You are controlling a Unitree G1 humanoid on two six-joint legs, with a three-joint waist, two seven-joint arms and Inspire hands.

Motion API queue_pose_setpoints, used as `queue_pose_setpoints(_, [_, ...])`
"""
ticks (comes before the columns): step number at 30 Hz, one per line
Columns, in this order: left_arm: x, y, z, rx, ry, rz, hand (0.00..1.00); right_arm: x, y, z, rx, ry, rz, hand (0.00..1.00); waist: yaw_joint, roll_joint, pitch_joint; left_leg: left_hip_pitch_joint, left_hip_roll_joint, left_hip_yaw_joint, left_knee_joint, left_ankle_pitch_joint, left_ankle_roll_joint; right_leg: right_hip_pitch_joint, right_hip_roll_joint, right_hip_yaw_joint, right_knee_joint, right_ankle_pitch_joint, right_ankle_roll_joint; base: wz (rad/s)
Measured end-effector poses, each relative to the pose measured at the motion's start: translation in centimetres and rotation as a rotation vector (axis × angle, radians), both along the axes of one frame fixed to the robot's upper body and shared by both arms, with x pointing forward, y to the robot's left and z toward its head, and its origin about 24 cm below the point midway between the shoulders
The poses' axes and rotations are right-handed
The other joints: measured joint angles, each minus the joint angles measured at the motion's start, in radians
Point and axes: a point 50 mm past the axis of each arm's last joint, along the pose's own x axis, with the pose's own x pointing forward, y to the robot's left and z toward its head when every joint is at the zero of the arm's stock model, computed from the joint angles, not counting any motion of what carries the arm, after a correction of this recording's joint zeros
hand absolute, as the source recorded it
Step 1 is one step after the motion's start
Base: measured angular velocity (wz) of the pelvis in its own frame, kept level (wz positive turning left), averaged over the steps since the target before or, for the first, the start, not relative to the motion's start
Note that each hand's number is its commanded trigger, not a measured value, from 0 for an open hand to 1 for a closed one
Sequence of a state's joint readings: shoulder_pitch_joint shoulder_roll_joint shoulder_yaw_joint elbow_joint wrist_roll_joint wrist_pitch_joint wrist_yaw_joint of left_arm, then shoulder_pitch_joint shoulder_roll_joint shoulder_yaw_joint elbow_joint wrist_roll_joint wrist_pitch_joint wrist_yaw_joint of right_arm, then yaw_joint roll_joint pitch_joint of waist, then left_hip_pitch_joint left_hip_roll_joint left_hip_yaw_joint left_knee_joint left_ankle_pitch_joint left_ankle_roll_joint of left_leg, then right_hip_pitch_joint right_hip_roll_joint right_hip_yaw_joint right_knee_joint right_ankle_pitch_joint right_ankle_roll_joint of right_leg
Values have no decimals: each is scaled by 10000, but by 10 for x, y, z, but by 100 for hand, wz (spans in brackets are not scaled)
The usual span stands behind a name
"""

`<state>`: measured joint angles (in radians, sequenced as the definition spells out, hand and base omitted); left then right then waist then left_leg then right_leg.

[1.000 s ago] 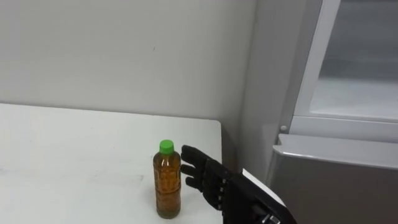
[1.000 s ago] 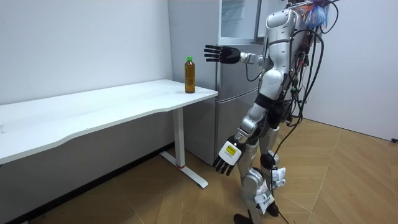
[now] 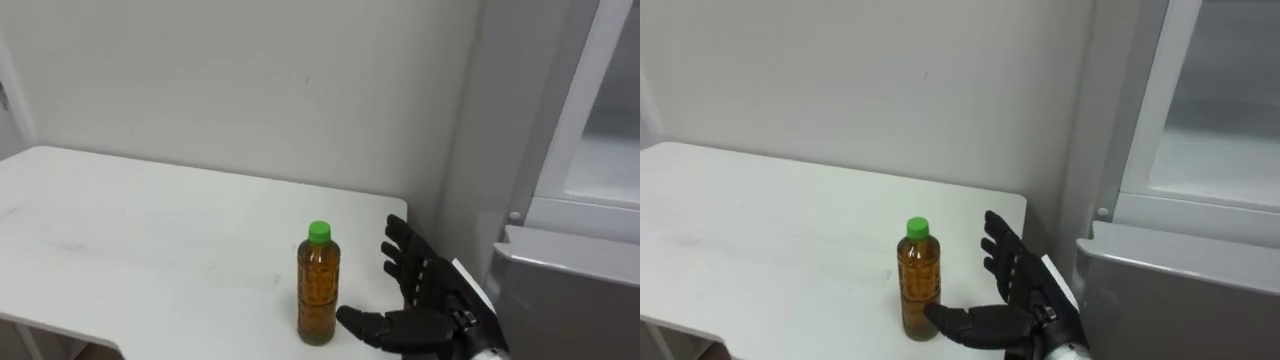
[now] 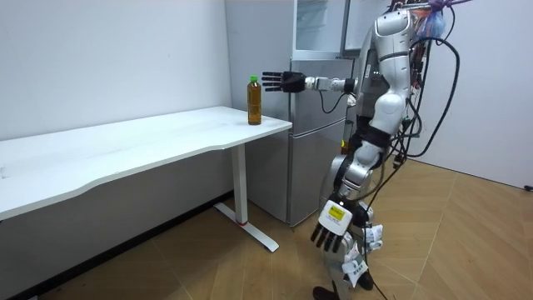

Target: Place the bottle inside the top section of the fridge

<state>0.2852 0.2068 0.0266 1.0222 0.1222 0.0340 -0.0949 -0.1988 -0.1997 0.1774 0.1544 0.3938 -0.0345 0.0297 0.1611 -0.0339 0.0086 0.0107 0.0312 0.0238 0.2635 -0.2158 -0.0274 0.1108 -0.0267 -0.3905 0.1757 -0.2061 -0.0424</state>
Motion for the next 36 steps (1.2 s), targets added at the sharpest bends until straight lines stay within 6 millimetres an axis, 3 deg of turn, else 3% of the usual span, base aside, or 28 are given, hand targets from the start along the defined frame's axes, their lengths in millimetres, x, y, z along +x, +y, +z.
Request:
queue_pose_setpoints(8, [-2,-6,-2,-162,300,1,0,6,-6,-7,-258,399,-909,0,328,25,-3,-407,-57,-36,132,57,83,-380,-80,1,144,20,48,3])
queue_pose_setpoints(12, [5,-7,-2,-128,130,-33,0,7,-9,-17,-403,862,-1423,0,405,25,-5,-570,-112,-288,217,62,92,-397,-105,-243,126,29,62,15])
queue_pose_setpoints(15, [5,-7,-2,-133,240,-42,0,11,-4,-22,-533,1101,-1598,0,431,89,37,-550,-113,-309,193,63,92,-406,-105,-263,106,28,63,1])
queue_pose_setpoints(18, [5,-7,-2,-71,310,-235,0,14,-7,-20,-862,1044,-2139,0,641,63,62,-535,-129,-323,85,95,81,-461,-117,-288,93,24,66,0])
queue_pose_setpoints(24, [2,-12,-3,-113,532,-583,0,20,-6,-17,-1497,840,-2885,0,683,15,50,-520,-207,-434,45,114,112,-368,-200,-555,114,1,111,9])
queue_pose_setpoints(31, [2,-19,-4,-186,726,-1023,0,21,-9,-38,-2039,1737,-3484,0,742,76,97,-615,-269,-525,86,141,158,-266,-274,-810,119,-9,159,12])
queue_pose_setpoints(36, [1,-21,-5,-279,814,-1016,0,20,-14,-44,-2182,1999,-4082,0,992,119,97,-893,-284,-525,118,202,189,-460,-288,-885,119,-14,164,8])
